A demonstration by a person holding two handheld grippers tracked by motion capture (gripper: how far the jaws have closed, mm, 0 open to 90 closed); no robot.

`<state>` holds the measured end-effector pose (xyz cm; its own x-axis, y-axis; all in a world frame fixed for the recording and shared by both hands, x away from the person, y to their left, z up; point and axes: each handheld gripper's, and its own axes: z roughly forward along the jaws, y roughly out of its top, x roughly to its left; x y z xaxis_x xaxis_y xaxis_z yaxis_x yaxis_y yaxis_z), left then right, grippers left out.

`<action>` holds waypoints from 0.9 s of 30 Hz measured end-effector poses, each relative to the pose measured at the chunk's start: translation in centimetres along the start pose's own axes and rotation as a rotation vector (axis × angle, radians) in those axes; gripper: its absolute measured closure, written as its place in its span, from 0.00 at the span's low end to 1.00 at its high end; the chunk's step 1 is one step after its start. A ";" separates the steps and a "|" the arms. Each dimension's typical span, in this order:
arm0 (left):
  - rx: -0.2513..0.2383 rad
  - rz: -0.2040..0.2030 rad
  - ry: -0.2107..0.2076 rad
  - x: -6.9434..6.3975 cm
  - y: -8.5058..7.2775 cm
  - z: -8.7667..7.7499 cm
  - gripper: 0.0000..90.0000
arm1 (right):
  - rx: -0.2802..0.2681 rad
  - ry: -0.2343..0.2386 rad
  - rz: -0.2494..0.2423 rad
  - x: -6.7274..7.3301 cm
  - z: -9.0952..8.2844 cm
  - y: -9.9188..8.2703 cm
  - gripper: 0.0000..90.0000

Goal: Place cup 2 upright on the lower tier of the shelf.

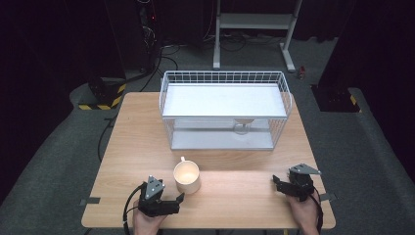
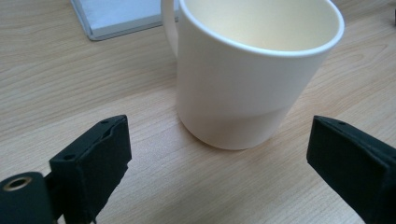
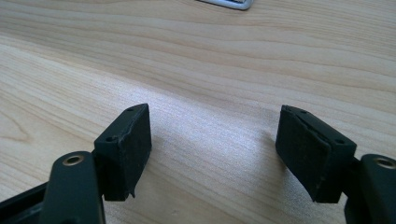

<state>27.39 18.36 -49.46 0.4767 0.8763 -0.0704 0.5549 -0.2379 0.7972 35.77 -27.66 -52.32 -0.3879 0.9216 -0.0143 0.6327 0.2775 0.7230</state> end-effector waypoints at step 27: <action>-0.006 0.046 -0.008 -1.6 2.5 3.3 0.00 | 0.001 -0.002 0.002 0.0 0.0 0.0 0.30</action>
<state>30.28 14.94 -49.30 0.5068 0.8612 -0.0380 0.5282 -0.2754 0.8032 35.74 -27.64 -52.32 -0.3851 0.9228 -0.0147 0.6342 0.2761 0.7222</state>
